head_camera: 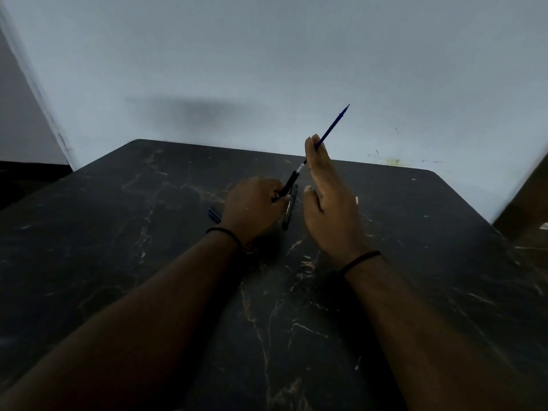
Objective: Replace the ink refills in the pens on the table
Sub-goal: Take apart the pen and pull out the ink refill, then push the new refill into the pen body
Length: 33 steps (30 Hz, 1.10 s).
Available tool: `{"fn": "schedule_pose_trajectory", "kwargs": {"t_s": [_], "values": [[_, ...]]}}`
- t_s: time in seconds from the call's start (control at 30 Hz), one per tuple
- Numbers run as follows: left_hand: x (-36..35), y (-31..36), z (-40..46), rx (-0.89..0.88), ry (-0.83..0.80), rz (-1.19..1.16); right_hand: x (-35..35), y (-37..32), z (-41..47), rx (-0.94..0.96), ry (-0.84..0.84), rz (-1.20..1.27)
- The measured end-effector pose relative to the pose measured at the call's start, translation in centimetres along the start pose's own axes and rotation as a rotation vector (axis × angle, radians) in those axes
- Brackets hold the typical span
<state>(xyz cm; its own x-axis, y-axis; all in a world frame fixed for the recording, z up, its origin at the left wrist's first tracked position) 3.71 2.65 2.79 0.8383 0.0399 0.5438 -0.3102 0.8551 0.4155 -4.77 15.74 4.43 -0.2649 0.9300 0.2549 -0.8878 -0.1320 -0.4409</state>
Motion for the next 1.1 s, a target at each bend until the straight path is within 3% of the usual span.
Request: {"fn": "schedule_pose_trajectory", "kwargs": {"t_s": [0.27,0.33,0.43,0.5,0.6,0.9,1.1], "values": [[0.4,0.6,0.0,-0.030,0.039,-0.022,-1.0,0.9,-0.8,-0.097,-0.162,0.067],[0.4,0.6,-0.1,-0.025,0.031,-0.037,-0.8,0.7,-0.8,-0.105,-0.073,0.102],[0.4,0.4,0.0,-0.009,0.027,-0.037,-0.1,0.5,-0.4,-0.013,0.220,0.063],[0.3,0.5,0.0,-0.014,0.024,-0.043,0.0,0.6,-0.3,-0.101,0.291,0.040],[0.3,0.8,-0.1,-0.014,0.002,-0.075,-0.3,1.2,-0.3,-0.229,0.243,-0.019],[1.3,1.2,-0.1,0.008,-0.027,-0.194,-0.3,1.5,-0.3,-0.208,0.292,0.050],[2.8,-2.5,0.7,0.253,0.192,0.101,-0.2,1.8,-0.6,-0.271,0.257,0.044]]}}
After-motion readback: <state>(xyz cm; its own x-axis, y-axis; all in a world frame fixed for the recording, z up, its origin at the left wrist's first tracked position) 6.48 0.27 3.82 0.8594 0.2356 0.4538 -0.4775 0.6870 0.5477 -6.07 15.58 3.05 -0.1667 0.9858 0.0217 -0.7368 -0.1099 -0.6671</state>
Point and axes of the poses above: each hand's wrist, its own z-axis towards the middle knuckle, its own x-axis out of the back of the hand, y = z × x, the point moved 2 cm from there along z, towards the middle knuckle, and after that the axes turned 15 degrees about y, right-handed, at the moved point
